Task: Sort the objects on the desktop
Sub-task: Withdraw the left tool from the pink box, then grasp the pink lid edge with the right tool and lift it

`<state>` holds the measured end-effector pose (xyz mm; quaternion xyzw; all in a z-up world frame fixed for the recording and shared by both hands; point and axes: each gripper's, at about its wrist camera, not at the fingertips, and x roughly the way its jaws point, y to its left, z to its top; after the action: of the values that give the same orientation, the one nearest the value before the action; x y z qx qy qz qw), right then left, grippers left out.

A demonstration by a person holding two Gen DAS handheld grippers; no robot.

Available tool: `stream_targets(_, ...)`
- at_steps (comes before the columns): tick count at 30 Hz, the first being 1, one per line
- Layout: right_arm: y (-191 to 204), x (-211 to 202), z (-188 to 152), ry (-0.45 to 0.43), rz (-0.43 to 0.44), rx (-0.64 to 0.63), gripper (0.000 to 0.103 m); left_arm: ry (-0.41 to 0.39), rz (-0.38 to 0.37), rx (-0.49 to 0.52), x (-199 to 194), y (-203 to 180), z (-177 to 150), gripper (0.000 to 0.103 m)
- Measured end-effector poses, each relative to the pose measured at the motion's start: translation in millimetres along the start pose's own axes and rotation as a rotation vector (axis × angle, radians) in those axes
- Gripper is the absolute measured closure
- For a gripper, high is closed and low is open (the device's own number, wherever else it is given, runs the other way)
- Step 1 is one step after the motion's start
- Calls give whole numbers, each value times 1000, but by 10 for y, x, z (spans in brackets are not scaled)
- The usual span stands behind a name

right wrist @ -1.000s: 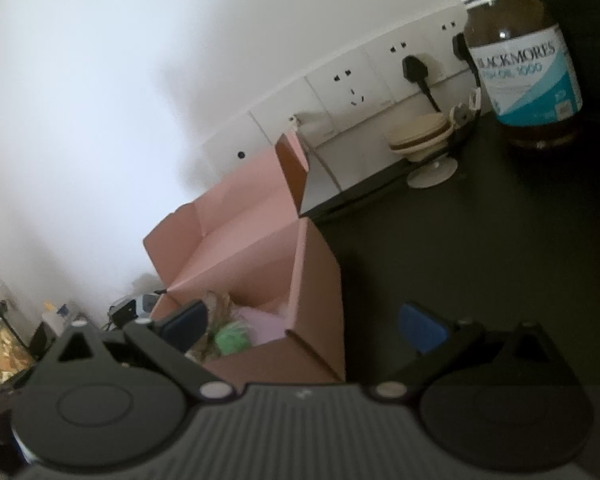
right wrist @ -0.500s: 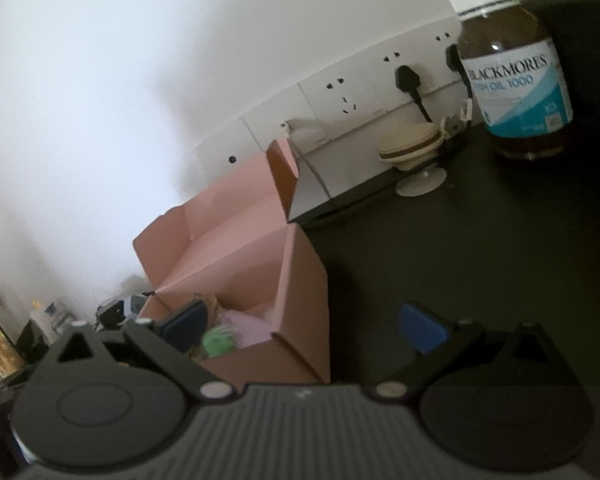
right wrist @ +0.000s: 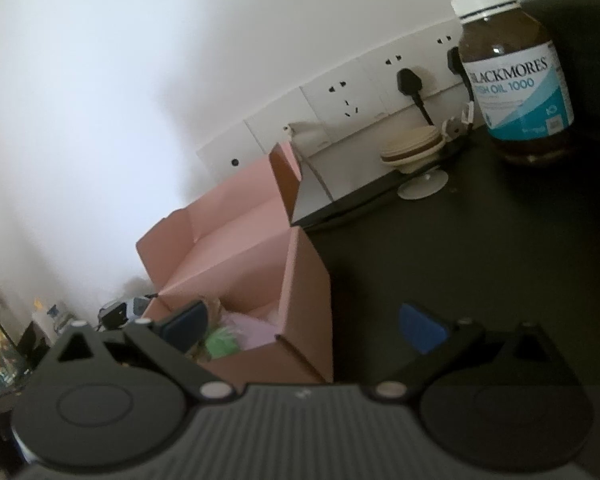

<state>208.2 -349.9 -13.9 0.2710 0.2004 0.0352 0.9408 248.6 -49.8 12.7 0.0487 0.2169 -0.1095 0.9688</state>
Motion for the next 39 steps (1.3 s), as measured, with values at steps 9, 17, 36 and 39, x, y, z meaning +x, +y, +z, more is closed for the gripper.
stream_targets(9,-1,-93,10,-53,0,-2,1,2,2,-4,28,27,-9,0)
stream_targets(17,150,-187,184,6,50,-50,1,2,14,1,36,13,-7,0)
stream_targets(36,237,787,927,206,112,-52,1,9,14,-10,48,30,-8,0)
stream_targets(39,164,996,967,243,122,-6,1,9,14,-14,49,36,-10,0)
